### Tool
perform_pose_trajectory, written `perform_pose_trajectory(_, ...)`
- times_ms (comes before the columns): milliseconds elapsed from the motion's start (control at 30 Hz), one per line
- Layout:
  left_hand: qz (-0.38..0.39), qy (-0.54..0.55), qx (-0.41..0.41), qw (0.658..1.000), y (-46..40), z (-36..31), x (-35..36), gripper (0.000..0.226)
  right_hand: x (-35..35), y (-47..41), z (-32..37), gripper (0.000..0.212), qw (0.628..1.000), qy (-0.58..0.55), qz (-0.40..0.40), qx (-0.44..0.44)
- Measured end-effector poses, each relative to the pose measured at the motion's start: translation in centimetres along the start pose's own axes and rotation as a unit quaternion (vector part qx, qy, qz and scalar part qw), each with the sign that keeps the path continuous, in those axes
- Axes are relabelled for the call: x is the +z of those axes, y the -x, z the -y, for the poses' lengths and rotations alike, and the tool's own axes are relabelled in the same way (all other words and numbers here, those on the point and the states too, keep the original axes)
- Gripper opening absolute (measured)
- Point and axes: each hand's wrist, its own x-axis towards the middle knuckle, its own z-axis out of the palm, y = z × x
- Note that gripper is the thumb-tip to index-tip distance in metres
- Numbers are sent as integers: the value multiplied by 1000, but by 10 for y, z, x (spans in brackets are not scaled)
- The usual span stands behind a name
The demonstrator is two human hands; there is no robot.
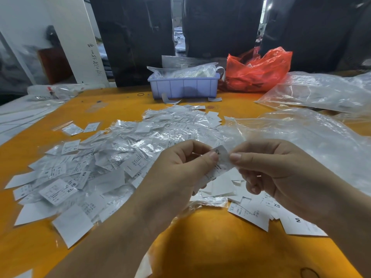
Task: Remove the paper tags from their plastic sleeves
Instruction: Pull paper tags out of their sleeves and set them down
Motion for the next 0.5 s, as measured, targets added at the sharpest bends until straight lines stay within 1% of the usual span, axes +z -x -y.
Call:
perform_pose_trajectory(100, 0, 7, -10, 1000, 0, 0, -1, 16, -2, -1, -1, 18, 999, -13, -49, -14)
perform_pose_trajectory(200, 8, -3, -8, 1000, 0, 0, 0, 15, -3, -1, 0, 25, 997, 2, -70, -18)
perform_pose_trajectory(267, 6, 0, -8, 1000, 0, 0, 0, 17, -4, -1, -1, 32, 997, 21, -70, -23)
perform_pose_trajectory(367, -3, 1, -7, 1000, 1, 0, -1, 19, -1, -1, 1, 26, 997, 49, -49, -35)
perform_pose_trajectory(433, -5, 0, -4, 1000, 1, 0, -2, 19, 1, -1, 2, 26, 997, 56, -35, -47)
perform_pose_trajectory(500, -10, 5, -5, 1000, 1, 0, -1, 25, 2, -1, 2, 24, 997, 54, -28, -55)
